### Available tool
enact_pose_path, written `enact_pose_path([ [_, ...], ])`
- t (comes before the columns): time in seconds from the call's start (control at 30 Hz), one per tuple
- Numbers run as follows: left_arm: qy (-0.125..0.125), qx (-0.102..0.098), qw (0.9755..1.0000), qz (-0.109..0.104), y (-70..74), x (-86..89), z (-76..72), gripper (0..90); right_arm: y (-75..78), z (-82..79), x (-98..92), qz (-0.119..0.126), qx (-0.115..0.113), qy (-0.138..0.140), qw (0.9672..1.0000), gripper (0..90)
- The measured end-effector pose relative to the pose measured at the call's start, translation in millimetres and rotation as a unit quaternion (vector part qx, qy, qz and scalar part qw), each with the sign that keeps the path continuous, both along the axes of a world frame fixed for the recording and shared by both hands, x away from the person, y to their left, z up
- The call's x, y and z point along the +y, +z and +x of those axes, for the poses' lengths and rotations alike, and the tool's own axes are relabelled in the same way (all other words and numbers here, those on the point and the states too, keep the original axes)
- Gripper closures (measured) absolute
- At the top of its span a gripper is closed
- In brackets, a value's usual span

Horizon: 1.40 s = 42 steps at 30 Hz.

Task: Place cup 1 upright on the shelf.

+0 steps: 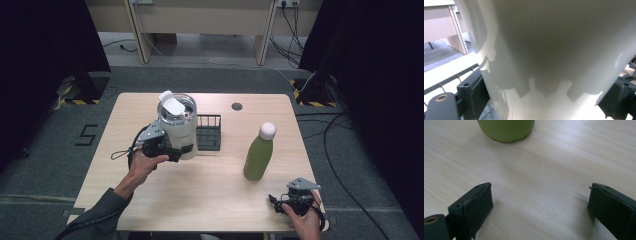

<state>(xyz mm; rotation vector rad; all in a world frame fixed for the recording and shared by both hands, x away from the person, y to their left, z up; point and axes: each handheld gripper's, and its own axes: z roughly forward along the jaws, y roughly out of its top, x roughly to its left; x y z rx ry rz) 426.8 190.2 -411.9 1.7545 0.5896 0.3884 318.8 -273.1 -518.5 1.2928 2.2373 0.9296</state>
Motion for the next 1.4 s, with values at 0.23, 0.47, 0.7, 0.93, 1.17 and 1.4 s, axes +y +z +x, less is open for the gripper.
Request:
enact_pose_path([
  [0.23, 0.013, 0.003, 0.9999, 0.0, 9.4, 9.0, 12.0, 11.4, 0.0, 0.0, 0.0, 0.0, 0.0, 0.0, 1.0, 6.1],
  [0.47, 0.034, 0.001, 0.9994, 0.003, 17.8, 18.2, 25.7, 11.4, 0.0, 0.2, 0.0, 0.0, 0.0, 0.0, 1.0, 6.1],
  [0.7, 0.049, 0.006, 0.9988, 0.003, 20.2, 23.5, 38.1, 11.4, -0.1, 0.3, 0.1, 0.0, 0.0, 0.0, 1.0, 6.1],
  [0.93, 0.068, 0.009, 0.9976, 0.001, 19.4, 26.3, 56.0, 11.4, -0.1, 0.4, 0.1, 0.0, 0.0, 0.0, 1.0, 6.1],
  [1.17, 0.083, 0.009, 0.9965, 0.004, 16.3, 26.4, 69.6, 11.4, -0.1, 0.4, 0.1, 0.0, 0.0, 0.0, 1.0, 6.1],
  [1.4, 0.095, 0.014, 0.9953, 0.0, 11.7, 30.5, 78.4, 11.4, -0.1, 0.5, 0.0, 0.0, 0.0, 0.001, 1.0, 6.1],
])
